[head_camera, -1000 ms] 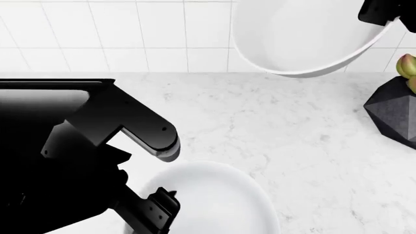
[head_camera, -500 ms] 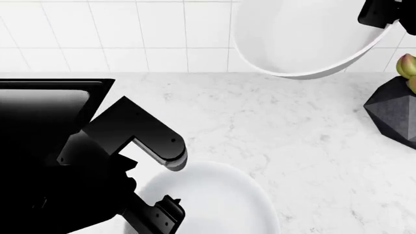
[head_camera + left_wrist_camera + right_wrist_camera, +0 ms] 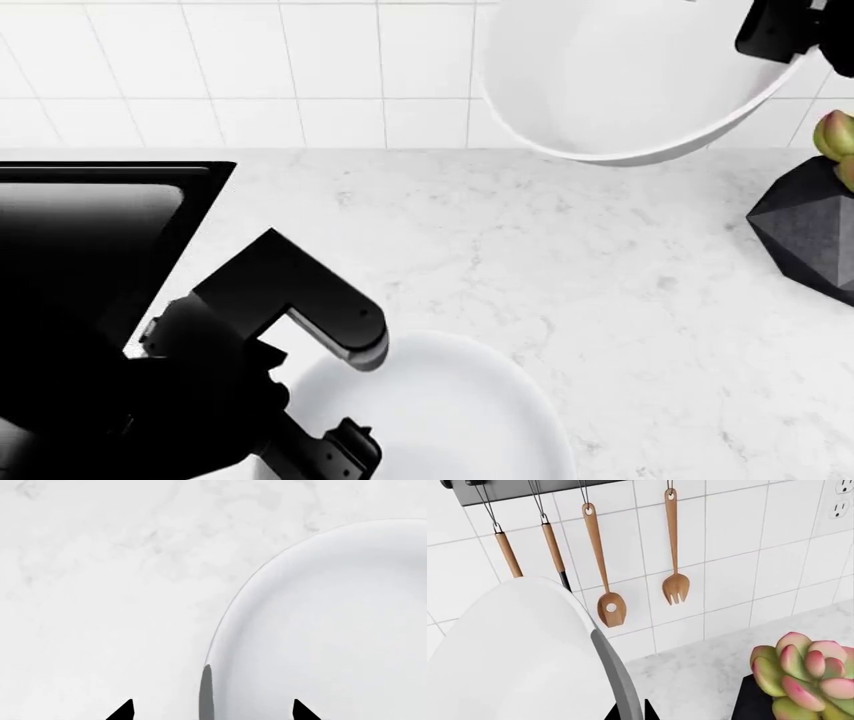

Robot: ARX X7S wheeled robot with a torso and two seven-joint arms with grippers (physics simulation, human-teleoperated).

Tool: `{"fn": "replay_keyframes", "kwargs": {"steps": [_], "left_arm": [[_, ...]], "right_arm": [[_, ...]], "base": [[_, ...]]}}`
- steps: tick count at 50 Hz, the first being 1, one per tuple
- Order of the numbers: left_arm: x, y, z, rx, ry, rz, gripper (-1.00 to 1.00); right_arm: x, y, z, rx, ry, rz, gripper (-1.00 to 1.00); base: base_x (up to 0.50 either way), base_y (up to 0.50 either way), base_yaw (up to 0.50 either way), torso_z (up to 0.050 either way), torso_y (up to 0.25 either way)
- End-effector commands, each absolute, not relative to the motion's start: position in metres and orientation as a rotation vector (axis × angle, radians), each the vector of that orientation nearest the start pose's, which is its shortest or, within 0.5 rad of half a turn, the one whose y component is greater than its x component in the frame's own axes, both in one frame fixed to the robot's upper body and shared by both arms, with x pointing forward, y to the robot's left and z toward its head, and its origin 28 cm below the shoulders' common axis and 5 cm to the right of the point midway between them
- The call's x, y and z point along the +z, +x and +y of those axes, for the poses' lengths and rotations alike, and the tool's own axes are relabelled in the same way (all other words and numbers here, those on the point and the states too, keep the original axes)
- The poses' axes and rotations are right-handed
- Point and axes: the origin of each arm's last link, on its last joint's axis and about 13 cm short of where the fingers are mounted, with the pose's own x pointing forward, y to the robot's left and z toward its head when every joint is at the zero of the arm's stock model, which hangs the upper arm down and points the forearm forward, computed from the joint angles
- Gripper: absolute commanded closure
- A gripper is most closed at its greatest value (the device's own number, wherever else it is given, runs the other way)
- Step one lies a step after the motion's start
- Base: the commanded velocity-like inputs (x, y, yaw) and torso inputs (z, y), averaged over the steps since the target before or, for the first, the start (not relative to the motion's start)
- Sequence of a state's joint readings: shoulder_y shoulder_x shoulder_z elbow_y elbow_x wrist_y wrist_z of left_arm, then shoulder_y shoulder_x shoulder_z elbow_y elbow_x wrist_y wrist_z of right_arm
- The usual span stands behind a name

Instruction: Stack the bowls in the sink.

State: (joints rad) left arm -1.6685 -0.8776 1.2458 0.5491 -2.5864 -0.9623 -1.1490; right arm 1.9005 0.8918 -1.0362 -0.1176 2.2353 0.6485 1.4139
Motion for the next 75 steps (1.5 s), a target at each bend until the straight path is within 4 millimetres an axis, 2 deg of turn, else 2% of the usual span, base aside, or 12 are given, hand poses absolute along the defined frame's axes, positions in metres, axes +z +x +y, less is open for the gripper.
{"fn": "replay_keyframes", "kwargs": {"steps": [1,13,14,25,33,41,54,75], "left_arm": [[0.294,0.165,0.21,-0.585,0.387,0.812,-1.0],[0.29,0.165,0.21,-0.597,0.386,0.821,-1.0],[0.289,0.165,0.21,-0.599,0.386,0.82,1.0],[0.288,0.165,0.209,-0.609,0.388,0.813,1.0],[0.296,0.162,0.214,-0.563,0.365,0.769,1.0],[0.317,0.164,0.226,-0.423,0.309,0.62,1.0],[0.341,0.159,0.241,-0.294,0.233,0.489,1.0],[0.389,0.129,0.268,-0.084,0.115,0.196,1.0]], "right_arm": [[0.414,0.226,-0.132,-0.239,0.154,0.156,1.0],[0.412,0.226,-0.132,-0.241,0.153,0.159,1.0],[0.412,0.226,-0.132,-0.241,0.153,0.159,1.0],[0.411,0.226,-0.133,-0.243,0.153,0.159,1.0],[0.416,0.223,-0.136,-0.263,0.162,0.136,1.0],[0.418,0.22,-0.136,-0.271,0.173,0.111,1.0],[0.418,0.219,-0.138,-0.287,0.162,0.09,1.0],[0.415,0.219,-0.135,-0.259,0.107,-0.04,1.0]], "base": [[0.0,0.0,0.0,0.0,0.0],[0.0,0.0,0.0,0.0,0.0],[0.0,0.0,0.0,0.0,0.0],[0.0,0.0,0.0,0.0,0.001],[0.0,0.0,0.0,0.0,0.0],[0.0,0.0,0.0,0.0,0.0],[0.0,0.0,0.0,0.0,0.0],[0.0,0.0,0.0,0.0,0.001]]}}
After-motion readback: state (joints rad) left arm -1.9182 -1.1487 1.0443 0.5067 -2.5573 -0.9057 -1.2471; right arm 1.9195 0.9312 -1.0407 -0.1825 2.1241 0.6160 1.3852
